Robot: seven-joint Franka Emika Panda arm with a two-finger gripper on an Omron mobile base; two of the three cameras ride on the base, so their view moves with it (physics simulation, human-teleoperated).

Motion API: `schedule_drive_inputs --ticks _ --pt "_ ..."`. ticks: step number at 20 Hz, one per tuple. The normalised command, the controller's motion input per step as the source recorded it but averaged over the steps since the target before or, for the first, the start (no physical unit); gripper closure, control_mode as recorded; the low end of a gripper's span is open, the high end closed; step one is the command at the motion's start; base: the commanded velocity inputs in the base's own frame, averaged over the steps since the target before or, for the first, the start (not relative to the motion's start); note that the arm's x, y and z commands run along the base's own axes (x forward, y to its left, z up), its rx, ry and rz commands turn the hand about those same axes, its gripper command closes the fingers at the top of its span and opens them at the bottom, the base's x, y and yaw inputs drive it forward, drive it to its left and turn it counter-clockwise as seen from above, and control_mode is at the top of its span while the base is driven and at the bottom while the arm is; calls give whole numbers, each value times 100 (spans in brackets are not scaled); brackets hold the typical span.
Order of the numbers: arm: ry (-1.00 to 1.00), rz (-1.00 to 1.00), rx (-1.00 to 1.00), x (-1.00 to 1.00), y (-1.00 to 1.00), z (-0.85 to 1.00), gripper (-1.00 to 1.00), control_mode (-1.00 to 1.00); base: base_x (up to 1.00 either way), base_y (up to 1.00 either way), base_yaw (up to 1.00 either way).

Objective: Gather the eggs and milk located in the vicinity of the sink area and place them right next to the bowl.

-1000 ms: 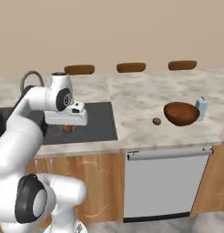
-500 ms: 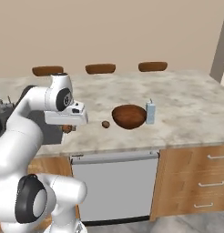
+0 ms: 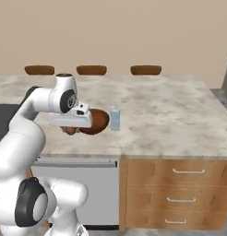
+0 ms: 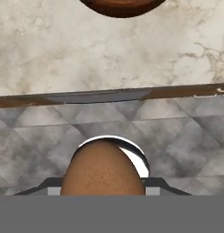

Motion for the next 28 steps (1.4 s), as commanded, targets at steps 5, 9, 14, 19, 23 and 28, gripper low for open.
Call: schedule_drive_inputs --ticks 5,9,14,19,23,28 --pt "0 0 0 0 0 0 100 100 51 -80 25" --pt "0 0 0 0 0 0 100 100 78 -24 -29" --pt "0 0 0 0 0 0 100 100 18 4 -23" --pt "0 0 0 0 0 0 100 100 0 0 0" --pt "0 0 0 0 0 0 100 100 0 0 0" --pt "0 0 0 0 0 -1 100 -100 0 0 0"
